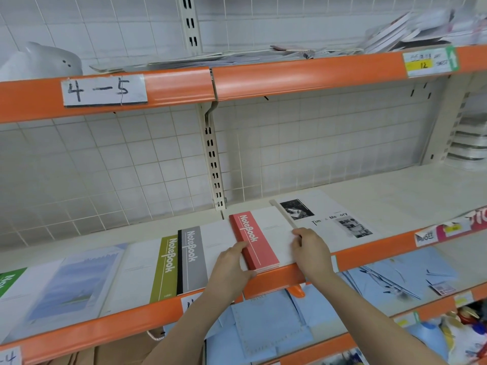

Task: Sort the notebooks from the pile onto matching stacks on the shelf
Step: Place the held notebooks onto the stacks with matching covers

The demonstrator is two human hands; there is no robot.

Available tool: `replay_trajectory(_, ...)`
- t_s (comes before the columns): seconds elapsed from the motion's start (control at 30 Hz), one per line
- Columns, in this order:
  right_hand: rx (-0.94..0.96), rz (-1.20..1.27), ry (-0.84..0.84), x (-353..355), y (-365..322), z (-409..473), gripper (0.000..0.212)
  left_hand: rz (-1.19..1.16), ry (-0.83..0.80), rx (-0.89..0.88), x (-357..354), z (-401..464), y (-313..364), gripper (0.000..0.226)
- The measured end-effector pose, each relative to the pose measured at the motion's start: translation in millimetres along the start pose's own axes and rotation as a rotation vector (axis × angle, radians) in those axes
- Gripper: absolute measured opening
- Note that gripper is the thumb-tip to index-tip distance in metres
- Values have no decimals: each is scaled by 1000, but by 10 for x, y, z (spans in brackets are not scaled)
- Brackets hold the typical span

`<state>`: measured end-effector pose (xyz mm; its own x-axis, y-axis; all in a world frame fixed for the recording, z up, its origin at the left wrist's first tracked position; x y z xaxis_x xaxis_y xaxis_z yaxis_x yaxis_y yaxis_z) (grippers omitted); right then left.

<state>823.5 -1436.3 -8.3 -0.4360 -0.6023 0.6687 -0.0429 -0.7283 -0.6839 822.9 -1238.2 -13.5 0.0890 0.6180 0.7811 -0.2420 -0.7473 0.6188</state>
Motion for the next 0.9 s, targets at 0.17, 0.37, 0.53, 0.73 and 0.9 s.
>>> replay_trajectory(0.17, 34, -5, 75, 79, -118, 9, 35, 80, 24, -36, 113, -79, -39, 65)
replay_trajectory(0.37, 421, 35, 64, -48, -983, -269, 28, 172, 283, 100, 786, -278, -598, 40)
replay_trajectory(0.53, 719, -81, -157, -674, -1561, -634, 30, 89, 215, 184, 857, -276, -928, 39)
replay_trajectory(0.73, 643, -367, -316, -1122, -1488, -753, 28, 71, 171, 141, 791, -264, -969, 39)
replay_trajectory(0.9, 585, -384, -322, -1120, -1549, -717, 23, 40, 159, 93, 823, -261, -977, 41)
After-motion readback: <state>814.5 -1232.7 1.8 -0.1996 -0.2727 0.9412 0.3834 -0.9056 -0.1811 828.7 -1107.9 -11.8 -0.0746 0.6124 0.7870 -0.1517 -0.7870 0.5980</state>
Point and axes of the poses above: each hand's wrist, its own z-axis towards the middle knuckle, its own x-axis out of the back of the hand, y = z × x, the point moved 10 cm from there along z, towards the middle knuckle, and after that the axes turned 3 degrees about z, right-handed, at the moved point
